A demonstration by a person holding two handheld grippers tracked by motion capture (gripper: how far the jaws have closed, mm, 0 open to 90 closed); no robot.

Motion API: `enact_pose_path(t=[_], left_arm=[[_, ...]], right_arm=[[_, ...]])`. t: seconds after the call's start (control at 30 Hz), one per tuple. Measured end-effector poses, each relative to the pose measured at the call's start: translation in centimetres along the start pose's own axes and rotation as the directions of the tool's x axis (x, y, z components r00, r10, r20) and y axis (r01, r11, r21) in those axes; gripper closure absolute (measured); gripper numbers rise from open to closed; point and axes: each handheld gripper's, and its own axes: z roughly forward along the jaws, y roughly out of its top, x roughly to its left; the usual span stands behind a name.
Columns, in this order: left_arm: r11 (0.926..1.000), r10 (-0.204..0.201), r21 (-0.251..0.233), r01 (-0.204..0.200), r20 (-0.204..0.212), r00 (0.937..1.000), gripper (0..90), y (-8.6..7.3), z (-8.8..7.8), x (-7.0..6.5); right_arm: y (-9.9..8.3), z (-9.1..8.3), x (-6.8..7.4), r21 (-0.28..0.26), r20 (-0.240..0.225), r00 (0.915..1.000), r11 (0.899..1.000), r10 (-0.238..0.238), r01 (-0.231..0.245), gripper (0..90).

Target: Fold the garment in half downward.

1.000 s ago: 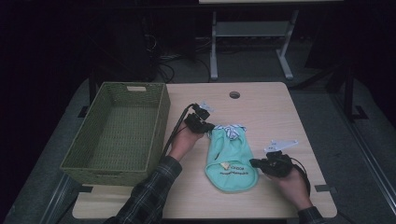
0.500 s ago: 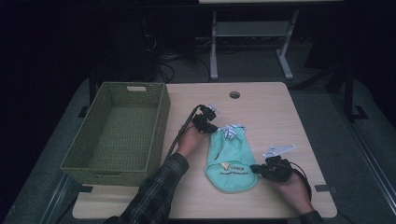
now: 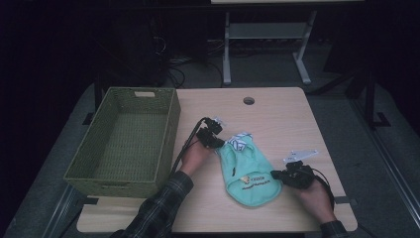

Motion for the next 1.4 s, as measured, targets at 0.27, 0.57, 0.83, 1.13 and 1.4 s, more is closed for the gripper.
enact_pose_path(t=[0.27,0.57,0.83,1.13,1.4], left_arm=[[0.9993,0.026,0.027,-0.026,0.002,0.9997,89.9,-1.9,-1.4,-1.6],[0.9983,0.049,0.030,-0.050,0.053,0.9974,89.9,-4.2,-2.8,-3.5],[0.9993,0.033,-0.022,-0.031,0.069,0.9970,87.2,-4.1,-3.9,-3.2],[0.9982,-0.001,-0.059,0.003,0.039,0.9992,62.3,-4.1,-3.7,-2.1],[0.9987,0.016,-0.049,-0.012,0.073,0.9972,43.5,-4.5,-3.4,-3.0]], right_arm=[[0.1,-0.1,-1.1,-0.004,0.025,0.9996,1.000,0.012,-0.012,89.8],[0.1,-0.1,-2.1,-0.016,0.045,0.9987,1.000,0.025,-0.024,89.8],[0.7,-0.8,-1.3,-0.061,0.029,0.9995,0.998,0.011,-0.009,89.8],[2.5,0.7,2.0,-0.083,-0.062,0.9962,0.995,-0.061,0.055,89.8],[3.2,2.7,4.1,-0.053,-0.092,0.9886,0.992,-0.119,0.115,89.8]])
